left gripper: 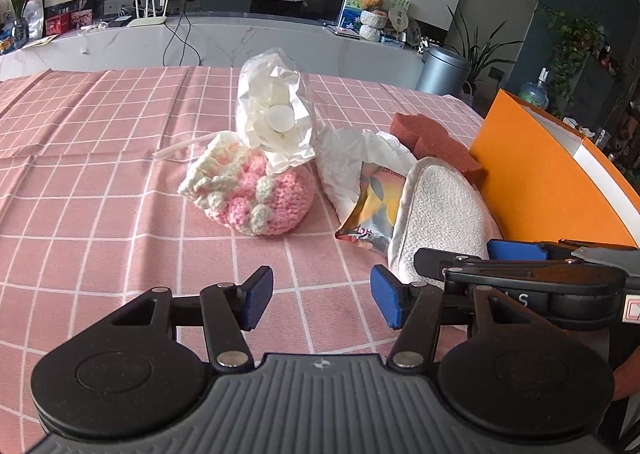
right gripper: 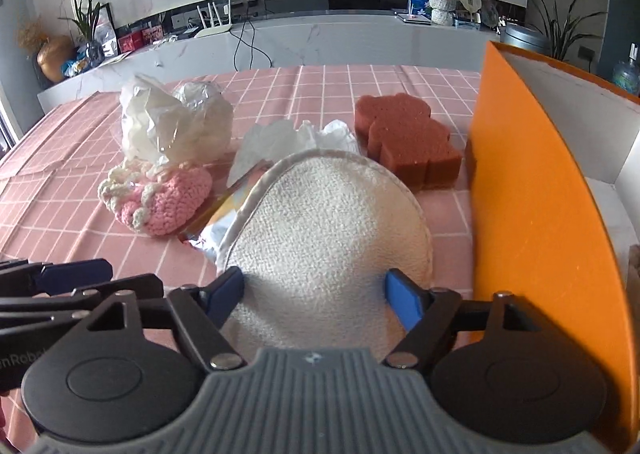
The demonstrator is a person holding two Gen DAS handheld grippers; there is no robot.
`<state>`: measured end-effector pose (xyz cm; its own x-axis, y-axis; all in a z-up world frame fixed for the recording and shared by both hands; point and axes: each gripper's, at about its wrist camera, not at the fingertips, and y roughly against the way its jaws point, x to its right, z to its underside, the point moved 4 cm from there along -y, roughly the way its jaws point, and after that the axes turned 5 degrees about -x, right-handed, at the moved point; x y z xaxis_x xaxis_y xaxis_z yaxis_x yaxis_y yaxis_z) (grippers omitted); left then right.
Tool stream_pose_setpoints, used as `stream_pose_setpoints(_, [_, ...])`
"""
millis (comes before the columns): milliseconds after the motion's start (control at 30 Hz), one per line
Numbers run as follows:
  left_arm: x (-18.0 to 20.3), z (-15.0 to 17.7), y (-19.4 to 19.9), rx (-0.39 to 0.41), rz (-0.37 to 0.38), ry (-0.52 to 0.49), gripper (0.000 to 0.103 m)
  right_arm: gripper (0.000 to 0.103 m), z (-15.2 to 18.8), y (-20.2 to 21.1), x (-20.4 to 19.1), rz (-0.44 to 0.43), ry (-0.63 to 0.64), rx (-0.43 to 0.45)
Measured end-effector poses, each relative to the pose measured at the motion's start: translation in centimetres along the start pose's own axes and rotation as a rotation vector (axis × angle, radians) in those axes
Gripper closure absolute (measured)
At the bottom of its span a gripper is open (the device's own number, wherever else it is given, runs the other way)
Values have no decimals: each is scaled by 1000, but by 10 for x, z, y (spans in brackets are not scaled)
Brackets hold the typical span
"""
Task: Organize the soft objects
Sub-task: 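Reach the left gripper to the white terry pad and close on its edge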
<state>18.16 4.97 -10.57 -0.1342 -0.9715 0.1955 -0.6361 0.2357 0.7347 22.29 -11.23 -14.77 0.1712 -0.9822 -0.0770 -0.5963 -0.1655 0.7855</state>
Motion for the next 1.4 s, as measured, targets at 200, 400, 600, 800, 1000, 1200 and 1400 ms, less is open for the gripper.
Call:
stream_pose_setpoints(200, [5,3,-4,-17,11,2,37,58,9,13,-2,-17,15,11])
stream_pose_setpoints(400, [9,8,6,-20,26,3,37,91,22,33,-14,-32,108,33])
stream_pose_setpoints(600, [12,13,30,-1,53,25,37,92,39,42,-38,-136,188,21])
stream_pose_setpoints(800, [10,25,48,-10,46,46,37,92,45,39,-63,-270,191,-9])
stream_pose_setpoints(1000, [1,29,56,-20,10,93,37,66,48,39,-78,-299,234,-4])
stream_pose_setpoints(1200, [2,28,63,-12,34,137,34,45,47,73,-65,-243,301,72])
stream_pose_setpoints(1400, [20,25,56,-38,61,123,21,41,51,82,-35,-37,334,100])
